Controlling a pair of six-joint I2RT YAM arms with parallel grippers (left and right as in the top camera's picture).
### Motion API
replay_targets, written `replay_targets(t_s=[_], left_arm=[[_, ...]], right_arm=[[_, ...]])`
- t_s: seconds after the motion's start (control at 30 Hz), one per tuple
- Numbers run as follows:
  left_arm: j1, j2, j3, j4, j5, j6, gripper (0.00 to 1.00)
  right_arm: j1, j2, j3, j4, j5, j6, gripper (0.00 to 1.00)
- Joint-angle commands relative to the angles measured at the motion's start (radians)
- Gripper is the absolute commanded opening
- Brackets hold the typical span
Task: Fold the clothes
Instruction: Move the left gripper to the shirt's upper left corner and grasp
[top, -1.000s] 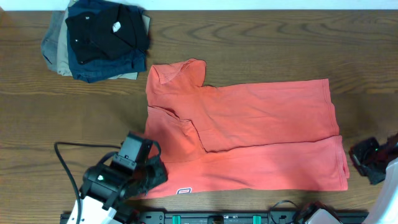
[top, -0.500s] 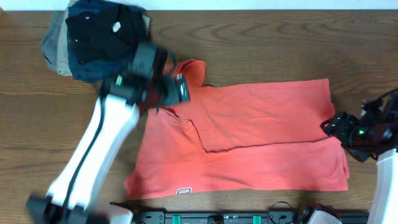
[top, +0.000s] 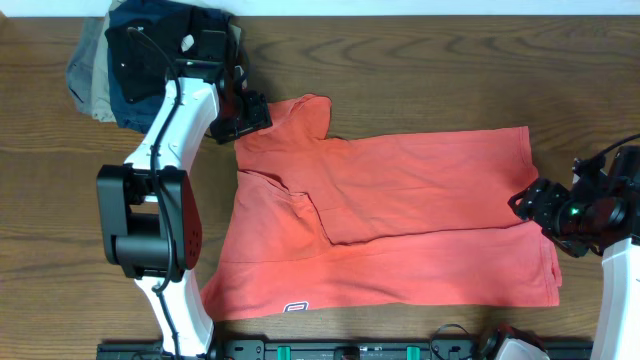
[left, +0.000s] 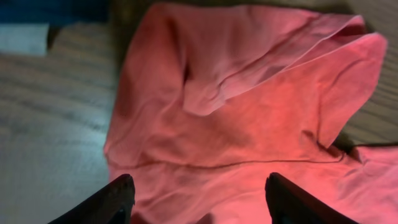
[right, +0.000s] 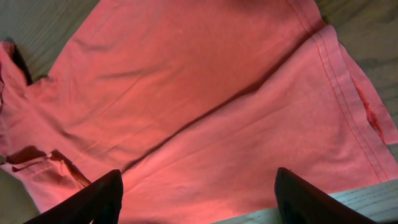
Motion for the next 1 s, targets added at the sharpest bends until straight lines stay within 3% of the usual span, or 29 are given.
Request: replay_targets(t_s=[0.0,0.53,0.97], left_arm=[[-0.013,-0.005,0.02,0.022,0.035,0.027,0.68],[-0.026,0.073,0.019,0.177,0.027,0.027,0.68],[-0.024,0.115,0.019,0.206,-0.002,0.022,0.68]], right_arm=[[0.01,-0.005,0.013,0.005,-0.003,-0.017,0.76],[0.01,-0.004,0.013,-0.018,0.043,-0.035,0.75],[0.009,-0.004,0.013,-0.017,0.049,-0.035,0.75]])
